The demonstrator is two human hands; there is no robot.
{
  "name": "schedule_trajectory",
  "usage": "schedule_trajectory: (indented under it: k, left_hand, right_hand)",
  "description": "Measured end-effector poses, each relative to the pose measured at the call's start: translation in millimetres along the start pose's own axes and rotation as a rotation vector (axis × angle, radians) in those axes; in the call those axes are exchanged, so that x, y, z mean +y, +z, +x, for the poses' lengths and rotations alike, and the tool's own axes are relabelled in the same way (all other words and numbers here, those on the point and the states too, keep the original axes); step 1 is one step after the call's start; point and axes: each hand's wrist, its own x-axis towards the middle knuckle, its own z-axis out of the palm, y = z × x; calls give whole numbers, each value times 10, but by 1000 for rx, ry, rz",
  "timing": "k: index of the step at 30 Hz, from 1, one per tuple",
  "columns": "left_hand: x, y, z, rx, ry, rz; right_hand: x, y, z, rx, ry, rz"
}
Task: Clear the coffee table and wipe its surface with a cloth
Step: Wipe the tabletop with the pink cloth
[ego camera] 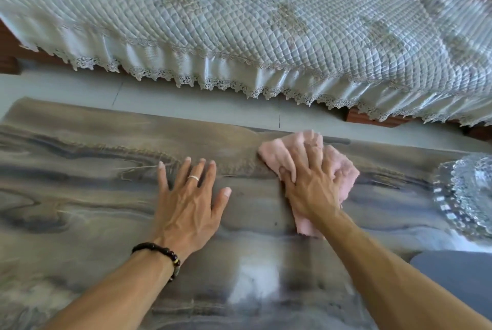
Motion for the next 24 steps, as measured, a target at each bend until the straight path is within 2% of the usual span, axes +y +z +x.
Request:
schedule_trajectory:
  k: [1,2,4,6,7,8,11,12,14,16,18,19,22,23,24]
  left_hand:
    - [-25,-30,64,6,3,12]
    - [-52,-52,142,4,6,7]
    - [-82,-40,281,-35,-14,-44]
    - [-101,8,336,-73,-37,-80]
    - [-93,17,330,-70,-34,-76]
    - [-83,24,322,-68,-35,-71]
    - [-91,24,332,-74,-62,-80]
    - [-84,20,337,-78,-61,-78]
    - [-88,7,340,-72,-50,-53]
    - [-98,-3,331,-64,-46,-16]
    - [-57,-28,345,-39,-34,18]
    - [1,-50,364,-21,-31,22]
    - [270,-65,454,-4,40,-22]
    - [366,-56,476,7,79,-45]
    - [475,-47,487,-4,110,-66]
  right_hand:
    - [-162,6,159,-12,114,79]
    - [-365,26,262,-19,140,97]
    - [-651,74,294,-70,-32,52]
    - [-540,75,268,-94,-291,-25]
    - [-369,39,297,-81,-355,-74]
    - [-214,22,406,-60,-344,-125]
    - [-232,-3,812,-46,66,-56]
    - [-394,33,835,-57,88,-58]
    - [-690,95,665,-91,-135,-54]
    - [-613,97,424,-118,-396,-51]
    - [-139,60,427,-115,-434,-93]
    - [140,17,521,-89,-333,-75]
    - [605,-184,712,-1,218,63]
    - [529,-176,673,14,295,82]
    - [408,-142,577,20,274,65]
